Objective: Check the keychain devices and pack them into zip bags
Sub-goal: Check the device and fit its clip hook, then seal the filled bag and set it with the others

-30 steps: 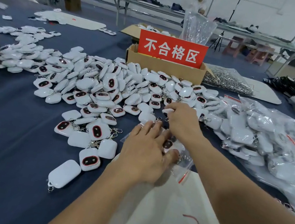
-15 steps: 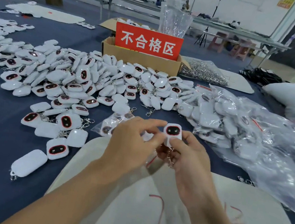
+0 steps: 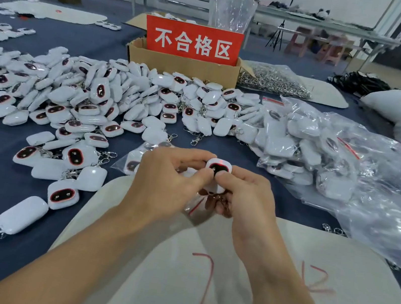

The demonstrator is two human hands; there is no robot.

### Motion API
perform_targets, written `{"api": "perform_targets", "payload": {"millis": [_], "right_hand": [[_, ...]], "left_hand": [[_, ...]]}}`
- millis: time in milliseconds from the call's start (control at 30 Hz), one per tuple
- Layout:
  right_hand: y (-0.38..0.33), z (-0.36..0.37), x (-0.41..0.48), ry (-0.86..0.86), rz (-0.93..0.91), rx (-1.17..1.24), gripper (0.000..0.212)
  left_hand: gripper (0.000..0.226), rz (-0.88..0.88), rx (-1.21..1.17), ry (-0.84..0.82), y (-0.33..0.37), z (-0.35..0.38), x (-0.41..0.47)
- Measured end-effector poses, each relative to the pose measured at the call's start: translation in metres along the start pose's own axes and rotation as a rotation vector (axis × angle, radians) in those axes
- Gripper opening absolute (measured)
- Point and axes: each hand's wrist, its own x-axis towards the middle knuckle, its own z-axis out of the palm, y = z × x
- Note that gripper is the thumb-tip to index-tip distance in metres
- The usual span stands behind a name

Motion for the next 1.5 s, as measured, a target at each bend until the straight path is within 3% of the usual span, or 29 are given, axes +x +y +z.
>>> {"api": "perform_targets", "payload": {"millis": [367,600,767,1233,1333,1400,1500], "right_hand": [[0.001,0.002,-0.001,-0.172,-0.002,-0.021,0.021],[0.001,0.004,0.0,-0.143,-0.009,-0.032,0.022],[0.002,0.003,-0.001,-0.139,0.003,-0.035,0.023],[-0.001,0.002,-0.004,-0.076,0.005,-0.098,0.021],[0.0,0.005,-0.005,0.052,-0.087,-0.184,0.011],[0.002,0.005,-0.007,0.18,-0.229,-0.328,0.02],[0.003,0.006,-0.011,0.174,-0.368,-0.452,0.03]], "left_hand": [[0.016,-0.131,-0.133,0.048,-0.005,-0.001,0.006],[0.018,-0.14,-0.128,0.055,-0.001,-0.001,0.005],[0.007,-0.161,-0.132,-0.019,-0.003,-0.004,0.007],[0.012,-0.122,-0.118,-0.048,-0.003,-0.003,0.006],[0.015,-0.14,-0.142,-0.003,-0.001,-0.003,0.006],[0.014,-0.159,-0.167,0.049,-0.001,-0.002,0.006],[0.018,-0.168,-0.163,0.054,-0.003,0.0,0.005]]}}
